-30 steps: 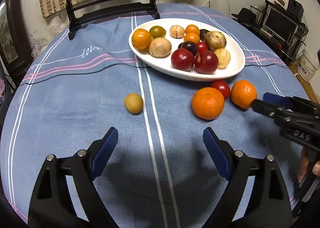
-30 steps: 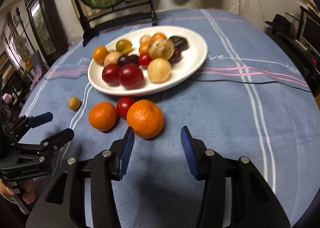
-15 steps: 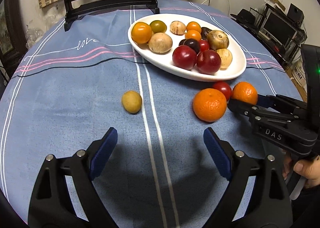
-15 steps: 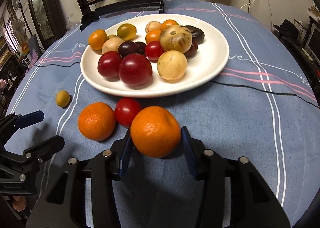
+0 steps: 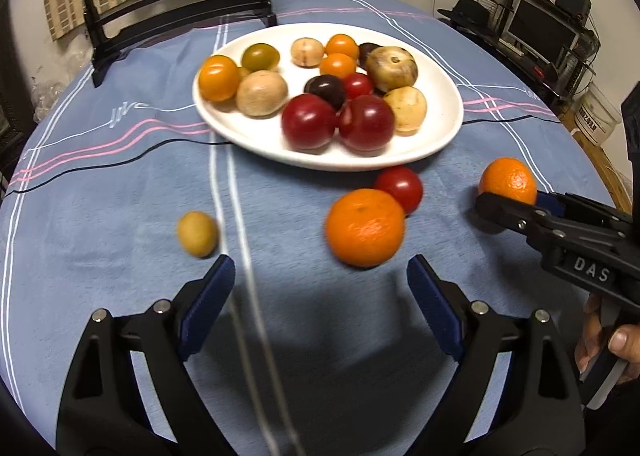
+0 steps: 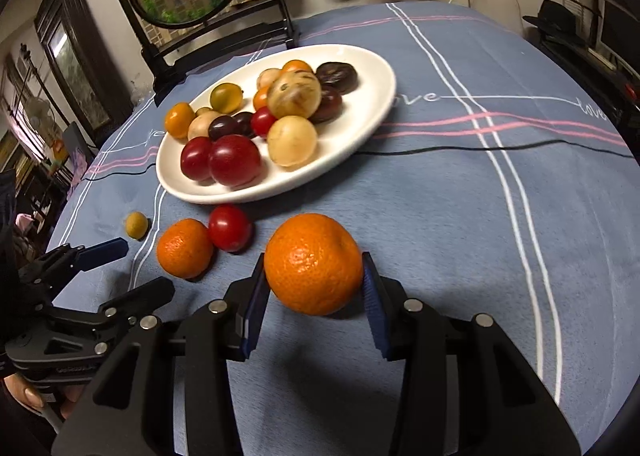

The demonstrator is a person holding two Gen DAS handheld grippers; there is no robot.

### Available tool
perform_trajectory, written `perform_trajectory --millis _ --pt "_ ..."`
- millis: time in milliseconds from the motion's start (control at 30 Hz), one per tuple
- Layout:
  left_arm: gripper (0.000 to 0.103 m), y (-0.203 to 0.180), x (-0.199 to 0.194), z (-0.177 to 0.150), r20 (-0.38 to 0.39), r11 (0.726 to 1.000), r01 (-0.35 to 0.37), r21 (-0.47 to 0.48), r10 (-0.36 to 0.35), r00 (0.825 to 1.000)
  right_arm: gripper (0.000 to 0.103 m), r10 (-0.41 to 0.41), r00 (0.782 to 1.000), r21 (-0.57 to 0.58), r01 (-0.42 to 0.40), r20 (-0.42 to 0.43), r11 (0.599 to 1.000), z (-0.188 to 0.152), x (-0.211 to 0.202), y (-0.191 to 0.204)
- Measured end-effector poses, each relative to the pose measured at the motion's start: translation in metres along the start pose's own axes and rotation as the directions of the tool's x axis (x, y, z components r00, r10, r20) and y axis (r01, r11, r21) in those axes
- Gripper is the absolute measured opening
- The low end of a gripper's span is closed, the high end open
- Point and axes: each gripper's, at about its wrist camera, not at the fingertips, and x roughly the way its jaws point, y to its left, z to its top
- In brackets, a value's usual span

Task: Organize fruits
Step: 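Grasp a mandarin with the right tool while the left tool grasps an orange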

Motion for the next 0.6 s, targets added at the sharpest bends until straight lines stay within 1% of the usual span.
perform_trajectory --millis 133,167,200,233,267,333,367,500,600 --pt "0.089 -0.007 0.012 0.009 -0.014 1.000 0.029 -0.011 -0.029 0.999 0.044 0.020 1.000 0.007 -0.020 0.018 1.000 -0.001 -0.005 -0.002" --pt "0.084 -0.008 0.015 0.010 -0.019 0.999 0.029 -0.013 -0.030 0.999 0.044 0.026 0.999 0.007 -0.026 0.020 1.000 -0.001 -0.006 -0.003" --pt "0.071 -0.009 0.018 0.011 -0.026 1.000 0.027 -0.014 -0.027 0.999 0.044 0.029 0.999 0.008 -0.029 0.020 1.000 -0.001 -0.006 -0.003" --pt "0.064 -0.011 0.024 0.012 -0.043 0.999 0.031 -0.011 -0.032 0.999 0.044 0.033 0.999 0.008 -0.033 0.019 0.999 -0.001 -0.006 -0.003" --pt "0.060 -0.013 0.025 0.012 -0.037 1.000 0.016 0.004 -0.016 0.999 0.044 0.034 0.999 0.007 -0.035 0.019 0.999 -0.002 -0.007 -0.003" --pt "0.047 -0.018 0.025 0.012 -0.027 0.999 0.017 0.041 -0.016 1.000 0.044 0.035 0.999 0.009 -0.035 0.020 0.999 -0.003 -0.007 -0.004" --pt "0.044 -0.020 0.025 0.011 -0.028 0.999 0.023 0.047 -0.022 0.999 0.044 0.036 0.999 0.011 -0.036 0.021 0.999 -0.003 -0.007 -0.004" --pt "0.044 -0.018 0.021 0.011 -0.042 0.999 0.024 0.034 -0.023 0.999 0.044 0.036 0.999 0.015 -0.036 0.027 0.999 -0.004 -0.011 -0.005" --pt "0.044 -0.015 0.010 0.011 -0.023 0.999 0.026 0.032 -0.025 0.999 0.044 0.035 0.999 0.008 -0.035 0.032 0.999 -0.003 -0.014 -0.004"
